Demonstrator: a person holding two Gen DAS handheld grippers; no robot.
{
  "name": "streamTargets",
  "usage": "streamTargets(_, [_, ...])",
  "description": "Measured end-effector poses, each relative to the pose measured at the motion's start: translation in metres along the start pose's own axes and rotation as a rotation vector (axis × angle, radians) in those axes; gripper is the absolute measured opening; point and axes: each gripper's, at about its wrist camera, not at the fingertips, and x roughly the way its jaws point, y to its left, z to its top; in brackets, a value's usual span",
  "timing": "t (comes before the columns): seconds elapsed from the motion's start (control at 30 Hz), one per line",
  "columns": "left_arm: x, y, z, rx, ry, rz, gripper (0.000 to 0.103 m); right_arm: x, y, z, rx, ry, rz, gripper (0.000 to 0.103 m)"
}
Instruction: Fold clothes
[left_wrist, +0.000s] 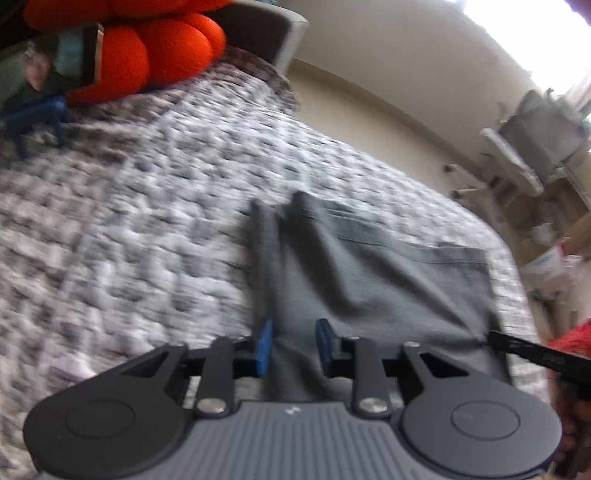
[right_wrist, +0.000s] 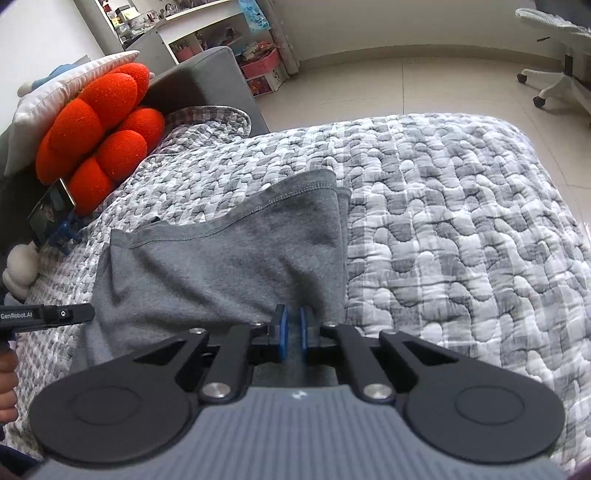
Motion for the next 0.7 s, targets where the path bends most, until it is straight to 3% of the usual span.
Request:
streamTargets(0.1, [-0.007, -0.001, 0.002, -0.006, -0.039, -0.036, 0.03, -0.006, 0.004, 0.003, -0.001, -0.042, 0.005, 0.022])
streamTargets(0.3, [-0.013, -0.02, 0.003, 0.081, -0.098, -0.043, 0.031, 0.0, 0.024, 0.0, -0.076, -0.016, 0.077, 0.022])
streamTargets(0.57, [0.008, -0.05, -0.009, 0.204, -0.028, -0.052, 0.032, 0.012, 0.068, -0.012, -0.263, 0.058, 0.202, 0.022])
streamTargets(0.7, [0.021, -0.055, -0.009, 0.216, -0.006, -0.022, 0.032, 0.027, 0.076, -0.011, -0.282, 0.085, 0.177, 0.02])
